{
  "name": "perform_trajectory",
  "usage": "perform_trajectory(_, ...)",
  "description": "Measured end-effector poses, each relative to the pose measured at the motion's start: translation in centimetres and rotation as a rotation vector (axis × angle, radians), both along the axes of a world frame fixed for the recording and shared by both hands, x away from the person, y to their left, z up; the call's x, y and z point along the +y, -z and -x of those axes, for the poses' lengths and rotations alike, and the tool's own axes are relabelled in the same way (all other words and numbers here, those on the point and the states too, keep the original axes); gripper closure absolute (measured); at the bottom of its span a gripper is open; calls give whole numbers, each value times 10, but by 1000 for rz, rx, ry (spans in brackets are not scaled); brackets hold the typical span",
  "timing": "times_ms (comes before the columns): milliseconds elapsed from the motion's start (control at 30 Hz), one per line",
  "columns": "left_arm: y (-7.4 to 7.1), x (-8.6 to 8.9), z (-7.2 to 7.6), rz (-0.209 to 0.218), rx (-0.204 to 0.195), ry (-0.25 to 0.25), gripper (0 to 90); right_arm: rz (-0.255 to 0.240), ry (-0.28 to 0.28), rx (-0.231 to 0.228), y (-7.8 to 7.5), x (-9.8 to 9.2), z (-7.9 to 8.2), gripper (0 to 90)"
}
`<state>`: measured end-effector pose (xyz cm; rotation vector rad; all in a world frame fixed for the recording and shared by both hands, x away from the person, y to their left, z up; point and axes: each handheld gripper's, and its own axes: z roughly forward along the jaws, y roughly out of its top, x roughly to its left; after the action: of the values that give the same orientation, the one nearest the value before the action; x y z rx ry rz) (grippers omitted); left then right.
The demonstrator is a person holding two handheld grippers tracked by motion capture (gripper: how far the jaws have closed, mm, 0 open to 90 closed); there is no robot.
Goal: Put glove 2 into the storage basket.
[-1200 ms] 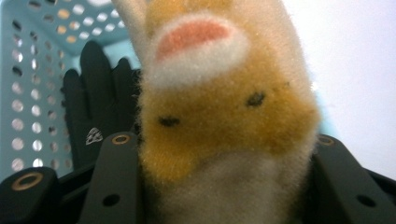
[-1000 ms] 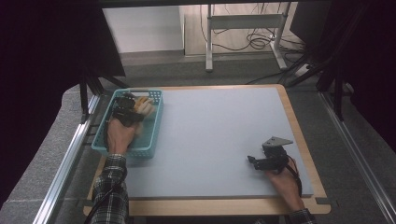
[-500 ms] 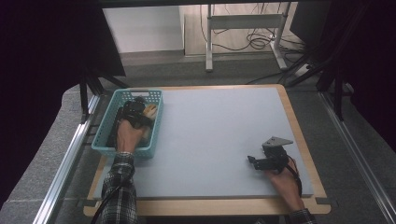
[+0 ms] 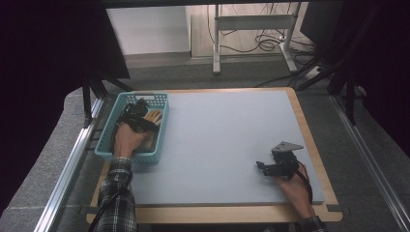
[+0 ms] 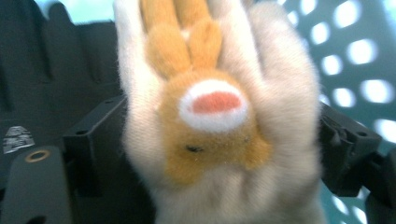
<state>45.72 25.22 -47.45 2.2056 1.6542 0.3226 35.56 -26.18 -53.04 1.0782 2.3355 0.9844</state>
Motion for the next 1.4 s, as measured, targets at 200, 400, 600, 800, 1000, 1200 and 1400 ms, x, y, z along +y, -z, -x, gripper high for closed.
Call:
perform_trajectory(200,-27,14,12,99,-110,-8,194,0,0,0,0,0,0,190)
perform_trajectory(400,-27,26,19,28,-119,-70,507,0,0,0,0,0,0,190)
perform_trajectory(600,-1,27,16,-14,-34,-70,752,0,0,0,0,0,0,190)
perform_trajectory(800,11,13,10,-37,2,-28,806,0,0,0,0,0,0,190)
perform_trajectory(1000,12,4,9,-24,5,-6,806,0,0,-1,0,0,0,190)
perform_trajectory(1200,12,15,13,10,-17,-32,719,0,0,-1,0,0,0,190)
perform_trajectory(1400,9,25,18,-22,-89,-66,428,0,0,0,0,0,0,190)
